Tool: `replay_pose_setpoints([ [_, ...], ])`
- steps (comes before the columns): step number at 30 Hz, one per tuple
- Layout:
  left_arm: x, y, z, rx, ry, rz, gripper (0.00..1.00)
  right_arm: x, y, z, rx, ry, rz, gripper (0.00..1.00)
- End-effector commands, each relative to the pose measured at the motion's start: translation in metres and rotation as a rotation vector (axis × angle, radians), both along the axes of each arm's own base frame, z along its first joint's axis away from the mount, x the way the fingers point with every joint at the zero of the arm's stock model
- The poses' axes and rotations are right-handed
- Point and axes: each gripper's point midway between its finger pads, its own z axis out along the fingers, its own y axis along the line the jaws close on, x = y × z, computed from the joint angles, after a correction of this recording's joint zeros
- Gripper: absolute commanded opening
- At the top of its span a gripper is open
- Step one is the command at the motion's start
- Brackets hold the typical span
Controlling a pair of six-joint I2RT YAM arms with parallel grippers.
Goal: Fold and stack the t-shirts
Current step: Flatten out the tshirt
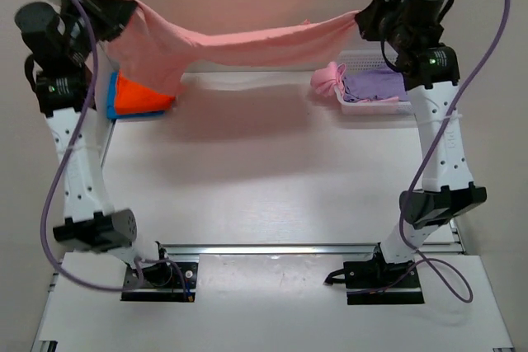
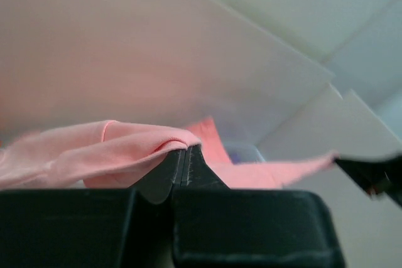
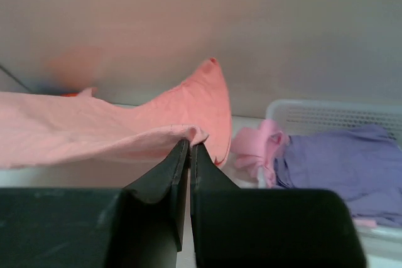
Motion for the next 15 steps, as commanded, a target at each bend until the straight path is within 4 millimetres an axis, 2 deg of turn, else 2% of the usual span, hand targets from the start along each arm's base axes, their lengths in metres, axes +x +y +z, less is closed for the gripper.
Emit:
replay_pose_setpoints([
  [1, -0.033, -0.033, -0.024, 0.052, 0.005, -0.083, 0.0, 0.017, -0.02, -0.059, -0.048, 0.127, -0.01, 0.0],
  [2, -0.027, -0.034, -0.068, 0.043, 0.094, -0.091, 0.0, 0.019, -0.022, -0.075, -0.049, 0.161, -0.007, 0.0],
  [3, -0.035, -0.036, -0.099, 0.039, 0.144, -0.089, 0.0, 0.016, -0.026, -0.098, -0.049, 0.212, -0.005, 0.0],
  [4, -0.05, -0.038, -0.11, 0.062, 0.15, -0.078, 0.0, 0.01, -0.026, -0.129, -0.054, 0.28, 0.005, 0.0],
  [5, -0.053, -0.048, -0.153, 0.067, 0.234, -0.092, 0.0, 0.005, -0.028, -0.141, -0.05, 0.308, 0.003, 0.0],
  [6, -0.066, -0.055, -0.193, 0.091, 0.311, -0.074, 0.0, -0.007, -0.031, -0.17, -0.059, 0.374, 0.0, 0.0],
  [7, -0.082, -0.058, -0.199, 0.104, 0.304, -0.052, 0.0, -0.019, -0.034, -0.193, -0.058, 0.417, -0.022, 0.0],
  [8, -0.091, -0.067, -0.246, 0.1, 0.399, -0.071, 0.0, -0.034, -0.033, -0.229, -0.072, 0.493, -0.019, 0.0],
  [9, -0.11, -0.072, -0.273, 0.098, 0.453, -0.084, 0.0, -0.046, -0.034, -0.228, -0.061, 0.491, -0.027, 0.0],
  [10, -0.122, -0.067, -0.289, 0.116, 0.494, -0.058, 0.0, -0.063, -0.035, -0.253, -0.06, 0.553, -0.037, 0.0],
  [11, -0.133, -0.075, -0.316, 0.153, 0.563, -0.065, 0.0, -0.082, -0.036, -0.279, -0.071, 0.625, -0.045, 0.0],
  [12, -0.148, -0.08, -0.337, 0.202, 0.619, -0.088, 0.0, -0.094, -0.04, -0.284, -0.069, 0.639, -0.06, 0.0],
  [13, -0.158, -0.074, -0.36, 0.235, 0.673, -0.065, 0.0, -0.114, -0.042, -0.302, -0.066, 0.7, -0.075, 0.0],
  [14, -0.164, -0.074, -0.367, 0.24, 0.686, -0.069, 0.0, -0.132, -0.048, -0.324, -0.063, 0.763, -0.093, 0.0],
  [15, -0.174, -0.074, -0.387, 0.248, 0.736, -0.085, 0.0, -0.142, -0.053, -0.332, -0.042, 0.796, -0.118, 0.0],
])
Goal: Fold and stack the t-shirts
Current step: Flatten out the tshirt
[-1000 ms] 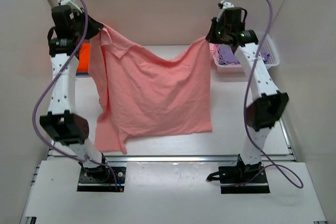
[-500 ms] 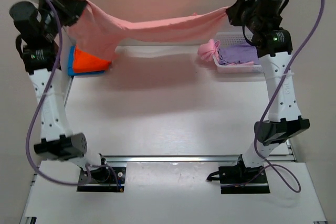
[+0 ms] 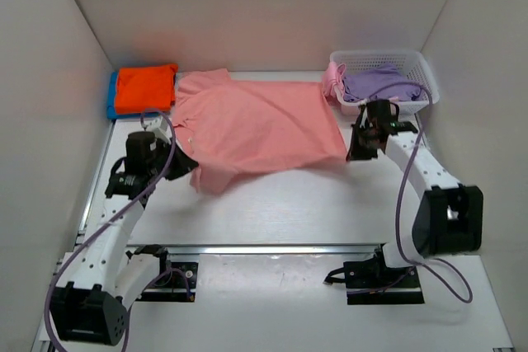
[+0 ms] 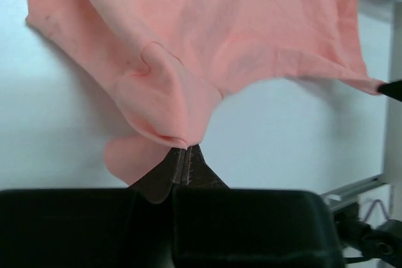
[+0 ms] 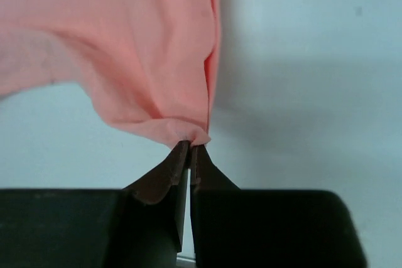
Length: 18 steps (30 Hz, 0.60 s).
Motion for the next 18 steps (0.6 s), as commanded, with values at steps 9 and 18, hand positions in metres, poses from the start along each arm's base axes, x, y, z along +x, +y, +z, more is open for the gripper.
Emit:
replay_pose_setpoints([
  [9, -0.076, 0.005, -0.091, 0.055, 0.26, 0.023, 0.0, -0.095, -0.04, -0.045, 0.001, 0.198, -0.164, 0.0],
  [18, -0.102, 0.016, -0.066, 0.074, 0.268, 0.152, 0.0, -0.125, -0.031, -0.064, -0.02, 0.356, -0.12, 0.0],
])
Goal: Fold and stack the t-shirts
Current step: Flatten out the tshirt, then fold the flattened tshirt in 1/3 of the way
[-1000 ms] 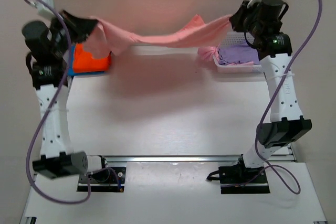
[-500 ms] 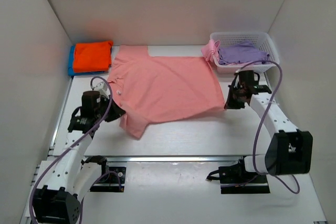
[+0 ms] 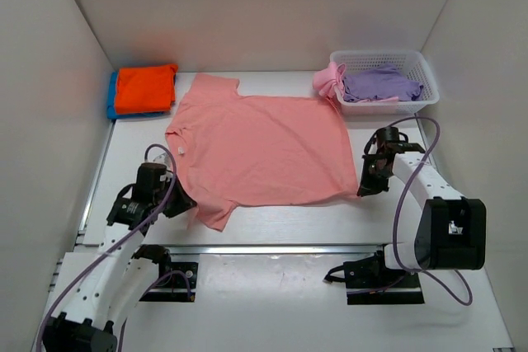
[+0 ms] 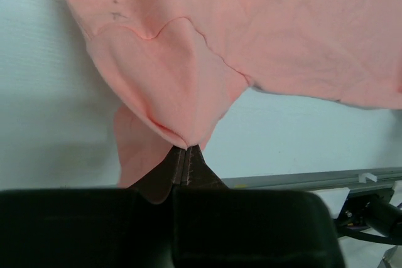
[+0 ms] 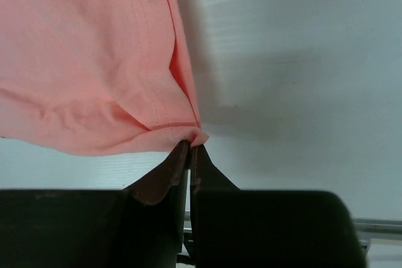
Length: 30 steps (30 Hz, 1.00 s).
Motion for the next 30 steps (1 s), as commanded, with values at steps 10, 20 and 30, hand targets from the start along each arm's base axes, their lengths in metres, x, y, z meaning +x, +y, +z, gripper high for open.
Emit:
replay_pose_setpoints([
  [10, -0.033, 0.02, 0.031, -0.005, -0.019, 0.129, 0.0, -0.024, -0.004, 0.011, -0.027, 0.057, -0.026, 0.0],
  [20, -0.019, 0.004, 0.015, -0.1, -0.02, 0.132, 0.0, -0.019, 0.004, 0.013, 0.014, 0.058, 0.004, 0.0],
  [30, 0.071, 0.016, 0.083, 0.045, -0.21, 0.189, 0.0, 0.044, 0.008, 0.02, 0.064, 0.017, 0.063, 0.0],
])
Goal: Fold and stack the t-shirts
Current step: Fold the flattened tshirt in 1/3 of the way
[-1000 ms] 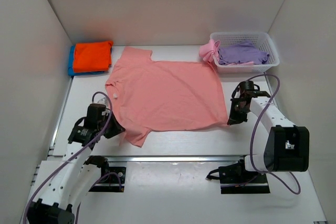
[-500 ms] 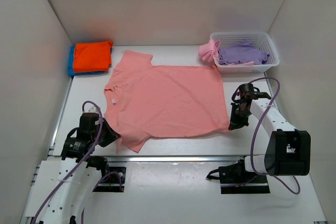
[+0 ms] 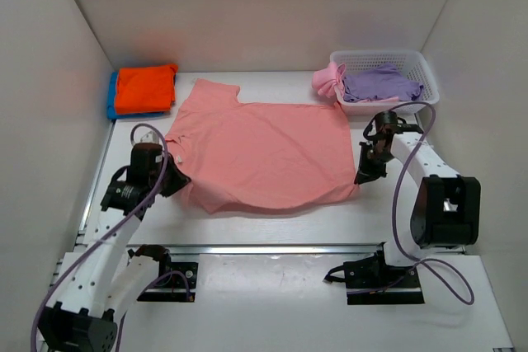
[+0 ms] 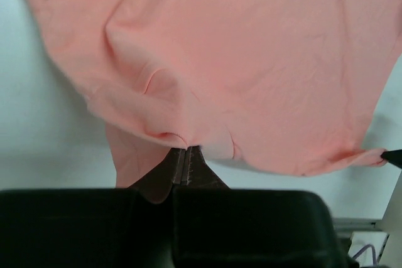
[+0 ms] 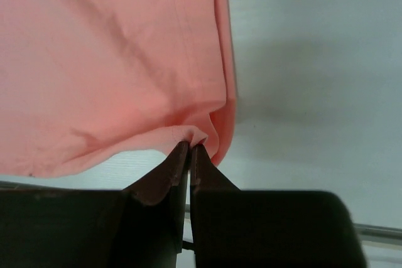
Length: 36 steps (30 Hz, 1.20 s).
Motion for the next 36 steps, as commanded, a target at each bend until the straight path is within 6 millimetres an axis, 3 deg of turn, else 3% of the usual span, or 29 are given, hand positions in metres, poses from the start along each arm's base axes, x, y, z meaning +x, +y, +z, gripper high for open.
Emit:
replay_pose_setpoints([
  [1, 0.038, 0.003, 0.027, 0.047, -0.11, 0.018, 0.0, 0.026, 0.0, 0.005, 0.016, -0.035, 0.021, 0.0],
  [6, 0.072, 0.0, 0.019, 0.056, -0.083, 0.015, 0.0, 0.06, -0.002, 0.005, 0.006, -0.058, 0.025, 0.0],
  [12, 0.105, 0.011, 0.014, 0.085, -0.055, 0.028, 0.0, 0.084, -0.012, 0.001, -0.001, -0.07, 0.013, 0.0],
  [18, 0.128, 0.028, -0.006, 0.071, -0.019, 0.049, 0.0, 0.094, -0.018, -0.005, -0.009, -0.069, 0.002, 0.0],
  [29, 0.155, 0.036, -0.038, 0.03, 0.017, 0.053, 0.0, 0.113, -0.015, -0.013, -0.011, -0.073, 0.02, 0.0],
  [30, 0.158, 0.044, -0.038, 0.018, 0.009, 0.072, 0.02, 0.112, -0.013, -0.016, -0.012, -0.069, 0.029, 0.0],
  [31, 0.164, 0.047, -0.039, 0.007, -0.006, 0.071, 0.14, 0.117, -0.015, -0.015, -0.021, -0.082, 0.025, 0.03],
  [32, 0.176, 0.054, -0.033, 0.021, -0.031, 0.08, 0.31, 0.122, -0.017, -0.011, -0.043, -0.107, 0.018, 0.14],
  [34, 0.192, 0.054, -0.028, 0.042, -0.044, 0.056, 0.45, 0.127, -0.024, -0.009, -0.106, -0.119, -0.01, 0.24],
  [35, 0.191, 0.054, -0.039, 0.055, -0.005, 0.035, 0.47, 0.129, -0.036, -0.005, -0.171, -0.129, -0.039, 0.25],
  [36, 0.201, 0.054, -0.027, 0.061, -0.026, 0.027, 0.5, 0.132, -0.048, 0.002, -0.255, -0.141, -0.074, 0.3],
])
